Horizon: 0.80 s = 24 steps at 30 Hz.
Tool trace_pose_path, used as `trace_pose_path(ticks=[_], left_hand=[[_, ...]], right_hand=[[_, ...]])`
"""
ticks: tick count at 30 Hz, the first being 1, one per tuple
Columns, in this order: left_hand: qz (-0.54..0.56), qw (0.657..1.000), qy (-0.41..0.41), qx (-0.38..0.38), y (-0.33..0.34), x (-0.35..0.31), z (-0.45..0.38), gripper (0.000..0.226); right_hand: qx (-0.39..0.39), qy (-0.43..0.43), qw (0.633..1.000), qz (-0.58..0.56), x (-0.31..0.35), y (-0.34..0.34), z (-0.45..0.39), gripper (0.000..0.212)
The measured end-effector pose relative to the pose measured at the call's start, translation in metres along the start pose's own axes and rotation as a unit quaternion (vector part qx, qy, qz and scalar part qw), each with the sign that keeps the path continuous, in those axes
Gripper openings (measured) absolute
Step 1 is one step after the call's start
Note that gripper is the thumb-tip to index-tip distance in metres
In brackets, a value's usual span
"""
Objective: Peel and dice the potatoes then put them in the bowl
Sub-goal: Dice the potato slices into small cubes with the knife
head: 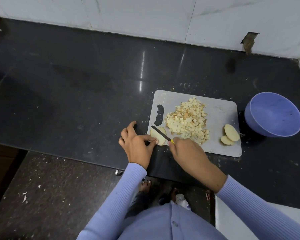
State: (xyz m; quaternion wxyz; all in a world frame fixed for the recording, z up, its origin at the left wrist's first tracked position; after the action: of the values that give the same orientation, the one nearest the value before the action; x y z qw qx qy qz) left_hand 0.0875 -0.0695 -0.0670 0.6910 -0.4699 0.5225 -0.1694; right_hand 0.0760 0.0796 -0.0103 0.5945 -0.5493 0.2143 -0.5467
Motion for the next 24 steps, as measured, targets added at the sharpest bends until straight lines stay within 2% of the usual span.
trace_pose_path(ticks=[4, 18, 24], left_hand=[[0.018, 0.999, -0.023, 0.014, -0.003, -0.004, -0.002, 0.012], [0.012, 1.0, 0.014, 0.02, -0.001, 0.002, -0.001, 0.009], [0.016, 0.998, 0.014, 0.053, -0.005, 0.008, -0.002, 0.01]], right_hand=[[0.005, -0.003, 1.0, 0.005, 0.002, 0.012, -0.01, 0.037], [0.096, 0.035, 0.991, 0.088, -0.031, 0.022, 0.037, 0.031], [0.07, 0.026, 0.997, 0.031, -0.031, 0.004, 0.041, 0.031]])
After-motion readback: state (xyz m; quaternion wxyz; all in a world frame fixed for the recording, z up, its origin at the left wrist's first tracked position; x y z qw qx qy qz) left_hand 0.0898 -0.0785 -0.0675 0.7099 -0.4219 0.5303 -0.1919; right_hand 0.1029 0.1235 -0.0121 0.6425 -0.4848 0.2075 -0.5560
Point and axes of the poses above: each hand's wrist, its own z-axis away from the middle knuckle, its own y-axis out of the palm, x = y × z, the point moved 2 cm from there along -z, towards the middle knuckle, and after that the axes turned 7 degrees about -y, right-handed, at the moved point
